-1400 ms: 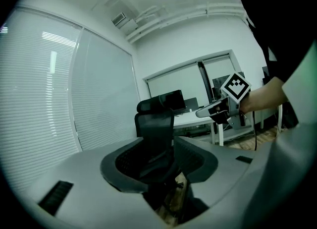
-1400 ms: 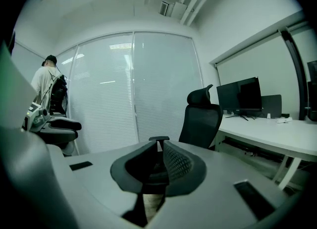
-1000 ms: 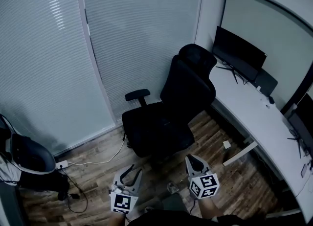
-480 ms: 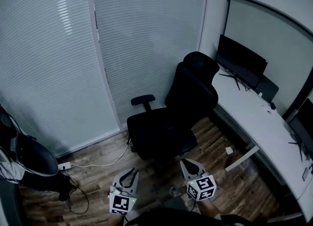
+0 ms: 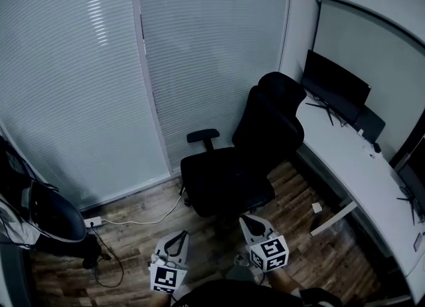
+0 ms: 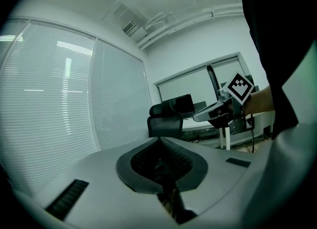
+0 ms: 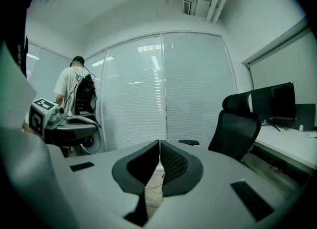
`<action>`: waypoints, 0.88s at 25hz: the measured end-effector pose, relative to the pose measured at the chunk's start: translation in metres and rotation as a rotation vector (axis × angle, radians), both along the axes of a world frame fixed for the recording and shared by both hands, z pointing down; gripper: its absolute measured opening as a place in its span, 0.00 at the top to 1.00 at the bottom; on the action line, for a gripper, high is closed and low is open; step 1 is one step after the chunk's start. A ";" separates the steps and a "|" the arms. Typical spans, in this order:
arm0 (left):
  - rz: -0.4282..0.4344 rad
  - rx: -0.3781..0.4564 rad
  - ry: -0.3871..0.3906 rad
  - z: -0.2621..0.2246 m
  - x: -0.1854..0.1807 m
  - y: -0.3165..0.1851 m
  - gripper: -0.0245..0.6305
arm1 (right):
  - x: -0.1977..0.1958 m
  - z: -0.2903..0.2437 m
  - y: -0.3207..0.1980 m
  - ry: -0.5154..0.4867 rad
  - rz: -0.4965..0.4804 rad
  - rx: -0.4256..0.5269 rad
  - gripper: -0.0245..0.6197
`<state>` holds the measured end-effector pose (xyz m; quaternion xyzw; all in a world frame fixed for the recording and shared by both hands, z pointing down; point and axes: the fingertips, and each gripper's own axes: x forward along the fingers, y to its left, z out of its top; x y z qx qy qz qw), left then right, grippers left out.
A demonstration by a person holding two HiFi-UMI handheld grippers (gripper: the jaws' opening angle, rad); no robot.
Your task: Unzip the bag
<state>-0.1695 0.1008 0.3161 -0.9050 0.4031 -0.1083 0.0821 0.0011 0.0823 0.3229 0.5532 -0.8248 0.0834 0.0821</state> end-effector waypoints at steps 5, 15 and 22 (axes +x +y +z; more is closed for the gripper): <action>-0.024 -0.009 0.001 0.005 -0.002 0.006 0.93 | -0.001 0.002 0.000 0.003 -0.016 -0.001 0.89; -0.041 -0.033 -0.005 0.016 0.003 0.011 0.93 | -0.002 0.011 -0.001 -0.002 -0.041 -0.014 0.89; -0.047 -0.039 0.000 0.018 0.002 0.010 0.93 | -0.002 0.013 -0.002 0.003 -0.045 -0.017 0.89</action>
